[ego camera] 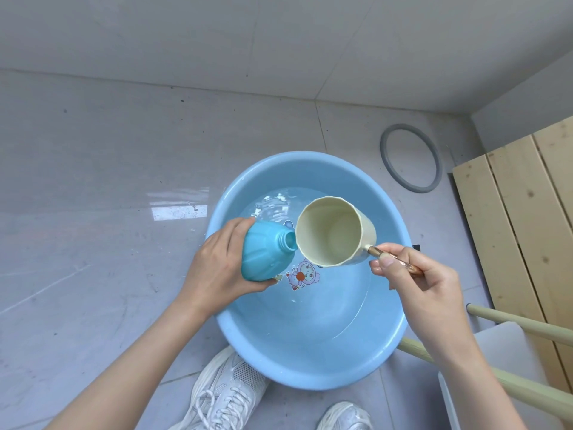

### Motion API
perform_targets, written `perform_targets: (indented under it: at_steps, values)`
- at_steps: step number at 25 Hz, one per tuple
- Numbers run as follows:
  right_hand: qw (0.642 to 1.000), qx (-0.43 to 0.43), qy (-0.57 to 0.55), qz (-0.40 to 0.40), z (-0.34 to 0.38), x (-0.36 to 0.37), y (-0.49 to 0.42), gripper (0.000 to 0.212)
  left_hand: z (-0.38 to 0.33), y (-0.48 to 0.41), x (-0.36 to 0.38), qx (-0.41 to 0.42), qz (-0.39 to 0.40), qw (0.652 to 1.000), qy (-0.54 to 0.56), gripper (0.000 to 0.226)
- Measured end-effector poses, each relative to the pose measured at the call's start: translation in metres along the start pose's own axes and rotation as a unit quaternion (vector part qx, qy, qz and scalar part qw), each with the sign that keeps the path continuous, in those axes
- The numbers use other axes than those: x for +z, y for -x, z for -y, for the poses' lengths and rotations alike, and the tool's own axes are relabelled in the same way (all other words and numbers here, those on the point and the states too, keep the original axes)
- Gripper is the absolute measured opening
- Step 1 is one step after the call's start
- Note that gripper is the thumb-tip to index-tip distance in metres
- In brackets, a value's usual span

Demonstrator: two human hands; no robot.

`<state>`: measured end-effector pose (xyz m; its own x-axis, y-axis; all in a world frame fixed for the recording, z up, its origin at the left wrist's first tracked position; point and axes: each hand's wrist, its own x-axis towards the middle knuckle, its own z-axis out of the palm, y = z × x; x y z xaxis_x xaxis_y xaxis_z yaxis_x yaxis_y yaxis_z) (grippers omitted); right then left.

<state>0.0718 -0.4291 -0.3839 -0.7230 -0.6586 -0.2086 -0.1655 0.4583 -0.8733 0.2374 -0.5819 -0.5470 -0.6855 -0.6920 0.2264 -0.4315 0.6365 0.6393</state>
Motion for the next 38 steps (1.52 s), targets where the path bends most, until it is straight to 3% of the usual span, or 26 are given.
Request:
perform_targets:
  at_steps: [2,8,23,28,35,38]
  values:
    - [1.000,-0.012,0.009,0.002,-0.001,-0.001,-0.001,0.035,0.000,0.000,0.000,-0.002,0.001,1.000,-0.006,0.096]
    - [1.000,-0.025,0.010,0.006,0.000,0.000,0.001,0.024,0.000,0.000,-0.001,0.000,0.002,1.000,-0.009,0.096]
    - [0.999,-0.044,0.022,-0.002,-0.002,0.000,0.001,0.039,0.001,0.000,0.000,0.002,0.002,1.000,-0.003,0.095]
    - [0.999,-0.039,0.025,-0.011,0.000,0.002,0.001,0.021,0.002,0.000,0.001,0.007,-0.002,1.000,-0.009,0.099]
    - [0.995,-0.076,0.057,-0.003,0.009,0.004,0.002,0.028,0.000,-0.001,-0.002,0.018,-0.007,1.000,-0.014,0.098]
    - [0.994,-0.089,0.066,-0.001,0.010,0.005,0.002,0.018,0.000,-0.001,-0.002,0.018,-0.003,1.000,-0.011,0.096]
